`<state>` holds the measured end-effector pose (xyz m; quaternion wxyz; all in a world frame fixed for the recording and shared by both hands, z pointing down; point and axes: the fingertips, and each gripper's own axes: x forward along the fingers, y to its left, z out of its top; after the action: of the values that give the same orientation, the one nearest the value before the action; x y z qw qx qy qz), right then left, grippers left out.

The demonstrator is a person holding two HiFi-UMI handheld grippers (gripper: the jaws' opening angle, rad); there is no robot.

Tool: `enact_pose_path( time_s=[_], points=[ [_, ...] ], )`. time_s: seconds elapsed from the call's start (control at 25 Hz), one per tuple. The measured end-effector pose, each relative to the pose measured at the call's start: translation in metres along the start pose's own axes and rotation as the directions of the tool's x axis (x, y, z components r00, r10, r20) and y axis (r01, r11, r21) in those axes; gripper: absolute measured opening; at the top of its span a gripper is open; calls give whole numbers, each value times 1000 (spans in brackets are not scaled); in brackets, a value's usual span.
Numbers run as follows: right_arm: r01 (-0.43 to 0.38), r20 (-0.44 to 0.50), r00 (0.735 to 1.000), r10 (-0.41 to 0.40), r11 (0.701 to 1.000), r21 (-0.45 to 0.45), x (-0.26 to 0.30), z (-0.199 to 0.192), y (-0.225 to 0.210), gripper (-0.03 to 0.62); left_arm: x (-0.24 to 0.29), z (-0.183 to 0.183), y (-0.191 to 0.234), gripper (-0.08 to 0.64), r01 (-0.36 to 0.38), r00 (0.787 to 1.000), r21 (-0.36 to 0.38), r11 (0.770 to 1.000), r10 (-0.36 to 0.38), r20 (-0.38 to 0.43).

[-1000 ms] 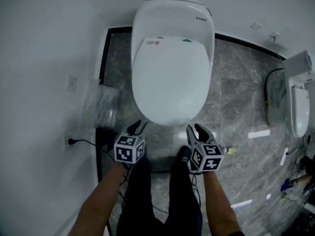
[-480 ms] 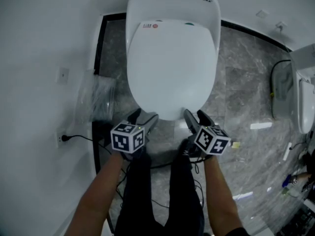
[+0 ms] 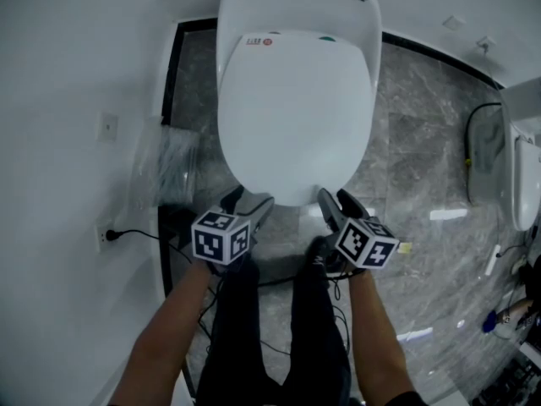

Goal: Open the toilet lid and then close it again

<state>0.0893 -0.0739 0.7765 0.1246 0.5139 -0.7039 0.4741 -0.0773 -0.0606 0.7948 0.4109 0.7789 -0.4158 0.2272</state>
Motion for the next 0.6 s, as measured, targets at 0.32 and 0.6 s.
enact_pose_path(
  time_s=[0.32,0.6],
  points=[
    [2,9,1000,-2,999,32,-12,8,-1,178,-13,9,-7,327,-5,1000,3,1000,5,30],
    [-28,45,999,23,994,108,-26,19,7,160,-25,18,-14,327,1,999,32,999,-2,40]
  ],
)
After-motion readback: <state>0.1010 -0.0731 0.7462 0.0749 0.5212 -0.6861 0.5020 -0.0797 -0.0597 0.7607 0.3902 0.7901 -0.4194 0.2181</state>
